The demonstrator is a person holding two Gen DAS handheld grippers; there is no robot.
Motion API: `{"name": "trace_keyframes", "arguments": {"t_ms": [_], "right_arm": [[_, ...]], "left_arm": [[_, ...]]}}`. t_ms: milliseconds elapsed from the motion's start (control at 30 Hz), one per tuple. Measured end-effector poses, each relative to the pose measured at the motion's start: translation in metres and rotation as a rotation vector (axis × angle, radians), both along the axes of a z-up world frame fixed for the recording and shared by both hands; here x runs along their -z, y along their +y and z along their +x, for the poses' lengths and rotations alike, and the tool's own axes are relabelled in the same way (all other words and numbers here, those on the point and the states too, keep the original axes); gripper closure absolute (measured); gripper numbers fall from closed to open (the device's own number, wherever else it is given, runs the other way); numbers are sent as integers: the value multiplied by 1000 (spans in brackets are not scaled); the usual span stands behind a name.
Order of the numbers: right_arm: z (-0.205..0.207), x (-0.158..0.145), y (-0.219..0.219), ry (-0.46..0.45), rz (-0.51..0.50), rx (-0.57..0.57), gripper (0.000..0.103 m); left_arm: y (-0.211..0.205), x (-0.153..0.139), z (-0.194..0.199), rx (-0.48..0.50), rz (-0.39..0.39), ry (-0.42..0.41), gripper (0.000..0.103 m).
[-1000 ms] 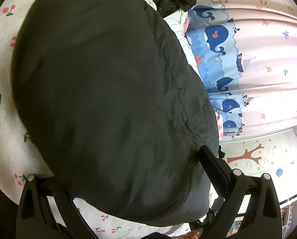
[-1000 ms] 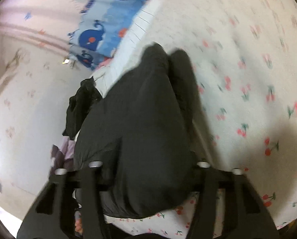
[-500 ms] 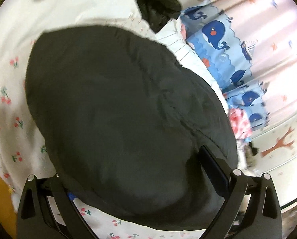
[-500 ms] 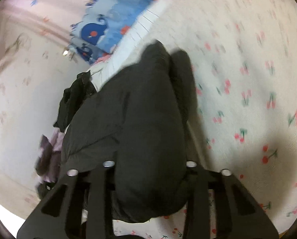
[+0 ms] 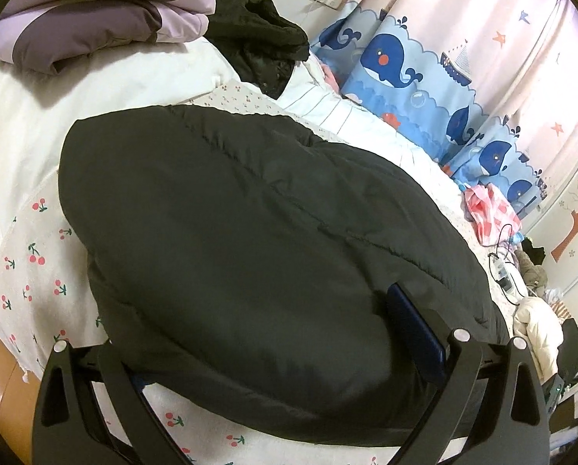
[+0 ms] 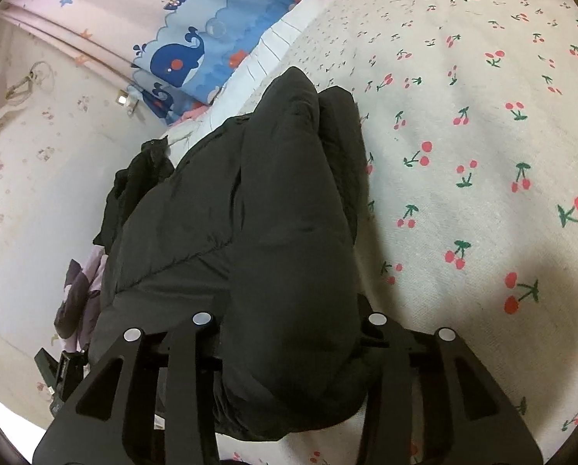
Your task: Fold large clothes
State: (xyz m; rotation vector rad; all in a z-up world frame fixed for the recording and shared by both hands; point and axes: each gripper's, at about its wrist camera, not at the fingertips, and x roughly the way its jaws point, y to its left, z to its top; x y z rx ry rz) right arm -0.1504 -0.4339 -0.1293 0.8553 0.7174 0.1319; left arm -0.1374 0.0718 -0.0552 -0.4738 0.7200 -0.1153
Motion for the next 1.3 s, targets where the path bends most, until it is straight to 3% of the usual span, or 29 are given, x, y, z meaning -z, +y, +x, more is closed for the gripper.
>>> {"name": "trace_keyframes", "arguments": {"t_ms": [600,1300], "right_arm": [[-7,6,0,-37,2,-2,63],[-7,5,8,-67,-12,-5,57]], "left_arm": [[-10,-6,-6,-5,62,-35,8],[-10,-7,-6,-7,71,-37,8]]}}
